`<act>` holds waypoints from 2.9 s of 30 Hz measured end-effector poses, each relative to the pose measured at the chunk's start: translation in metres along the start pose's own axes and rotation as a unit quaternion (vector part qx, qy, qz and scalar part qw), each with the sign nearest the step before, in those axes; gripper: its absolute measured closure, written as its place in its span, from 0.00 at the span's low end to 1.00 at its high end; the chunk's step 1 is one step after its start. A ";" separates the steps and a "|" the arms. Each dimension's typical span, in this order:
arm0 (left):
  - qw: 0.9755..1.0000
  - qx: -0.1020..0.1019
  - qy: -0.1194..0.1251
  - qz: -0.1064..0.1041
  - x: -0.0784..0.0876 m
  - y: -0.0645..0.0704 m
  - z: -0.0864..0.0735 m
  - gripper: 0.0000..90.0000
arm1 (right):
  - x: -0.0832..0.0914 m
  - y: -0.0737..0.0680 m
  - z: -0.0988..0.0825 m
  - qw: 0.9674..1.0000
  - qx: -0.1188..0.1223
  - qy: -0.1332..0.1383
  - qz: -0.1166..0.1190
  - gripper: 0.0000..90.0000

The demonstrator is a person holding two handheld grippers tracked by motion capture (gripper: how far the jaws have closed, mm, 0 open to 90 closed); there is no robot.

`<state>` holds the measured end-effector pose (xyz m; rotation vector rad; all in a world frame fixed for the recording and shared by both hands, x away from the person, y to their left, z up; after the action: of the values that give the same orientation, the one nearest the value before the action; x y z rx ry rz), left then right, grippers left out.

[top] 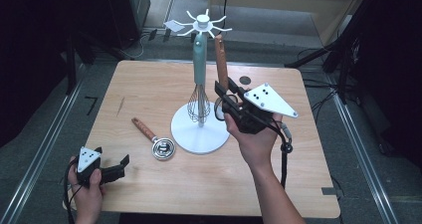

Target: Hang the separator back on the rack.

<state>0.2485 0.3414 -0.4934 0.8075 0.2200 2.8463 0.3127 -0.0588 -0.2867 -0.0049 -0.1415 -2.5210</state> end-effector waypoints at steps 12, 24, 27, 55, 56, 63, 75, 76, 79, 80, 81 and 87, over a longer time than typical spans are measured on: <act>1.000 -0.001 -0.001 -0.002 0.000 0.000 0.000 0.00 | -0.005 0.000 -0.002 1.000 -0.008 0.000 0.015 0.78; 1.000 -0.001 -0.001 0.000 0.000 0.000 0.000 0.00 | -0.006 0.001 -0.002 0.999 -0.008 -0.004 0.031 0.73; 1.000 -0.001 -0.001 0.000 0.000 0.000 0.000 0.00 | -0.005 0.002 -0.001 1.000 -0.010 0.001 0.029 0.75; 1.000 -0.001 -0.001 -0.001 0.000 0.000 0.000 0.00 | -0.020 0.027 0.044 0.996 -0.004 0.083 0.015 1.00; 1.000 -0.001 -0.001 -0.001 0.000 0.000 0.000 0.00 | -0.020 0.027 0.046 0.996 -0.006 0.085 0.015 1.00; 1.000 -0.002 -0.001 -0.001 0.000 0.000 0.000 0.00 | -0.020 0.029 0.060 0.995 -0.005 0.097 0.018 1.00; 1.000 0.000 -0.004 -0.004 0.001 0.000 0.000 0.00 | -0.018 0.023 0.068 0.994 0.005 0.104 0.032 1.00; 1.000 0.000 -0.004 -0.004 0.001 0.000 0.000 0.00 | -0.018 0.022 0.068 0.994 0.008 0.105 0.034 1.00; 1.000 0.000 -0.004 -0.004 0.001 0.000 0.000 0.00 | -0.018 0.017 0.069 0.993 0.014 0.107 0.041 1.00; 1.000 0.000 -0.004 -0.004 0.001 0.000 0.000 0.00 | -0.017 0.015 0.069 0.993 0.013 0.105 0.043 1.00; 1.000 0.000 -0.004 -0.004 0.001 0.000 0.000 0.00 | -0.017 0.013 0.070 0.993 0.016 0.104 0.045 1.00; 1.000 0.002 -0.002 -0.004 0.001 0.000 0.000 0.00 | -0.020 0.009 0.070 0.993 0.019 0.102 0.052 1.00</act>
<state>0.2478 0.3419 -0.4933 0.8105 0.2294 2.8373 0.3321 -0.0473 -0.2168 0.2542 -0.1039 -2.3966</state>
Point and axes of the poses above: each handheld gripper's, and its own axes: x roughly backward along the jaws, z roughly out of its top, y roughly to its right, the point moved 2 cm from there along -x, roughly forward along the jaws, and after that the axes turned 10 degrees about x, right-handed, at the moved point
